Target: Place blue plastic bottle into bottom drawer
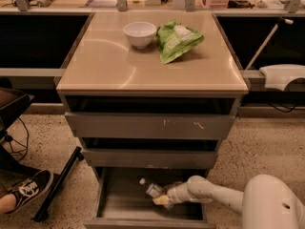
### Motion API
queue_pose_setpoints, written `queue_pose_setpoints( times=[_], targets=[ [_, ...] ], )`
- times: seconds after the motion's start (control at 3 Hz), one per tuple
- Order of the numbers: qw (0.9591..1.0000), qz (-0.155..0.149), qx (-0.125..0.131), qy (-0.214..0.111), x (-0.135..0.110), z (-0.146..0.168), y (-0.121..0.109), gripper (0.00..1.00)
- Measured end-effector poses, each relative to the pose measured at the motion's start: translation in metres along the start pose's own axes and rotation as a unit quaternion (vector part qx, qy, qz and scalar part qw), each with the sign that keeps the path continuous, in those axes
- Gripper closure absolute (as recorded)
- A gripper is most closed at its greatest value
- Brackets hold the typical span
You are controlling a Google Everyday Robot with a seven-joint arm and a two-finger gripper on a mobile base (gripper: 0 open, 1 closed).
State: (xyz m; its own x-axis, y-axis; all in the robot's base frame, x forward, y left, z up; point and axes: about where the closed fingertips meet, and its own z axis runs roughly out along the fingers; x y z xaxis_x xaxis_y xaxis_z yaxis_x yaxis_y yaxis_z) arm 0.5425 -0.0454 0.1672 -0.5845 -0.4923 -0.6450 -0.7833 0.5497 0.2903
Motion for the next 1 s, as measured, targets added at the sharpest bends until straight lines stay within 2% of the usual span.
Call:
queue_pose_setpoints(
  times=[0.33, 0.67, 1.0],
  targets=[
    [1.0, 0.0, 0.0, 0.0, 0.0, 0.0, 0.0, 0.11],
    [1.0, 0.0, 0.0, 0.0, 0.0, 0.0001, 0.0001, 0.0],
    [1.0, 0.0, 0.0, 0.0, 0.0, 0.0001, 0.0001, 0.0]
  ],
)
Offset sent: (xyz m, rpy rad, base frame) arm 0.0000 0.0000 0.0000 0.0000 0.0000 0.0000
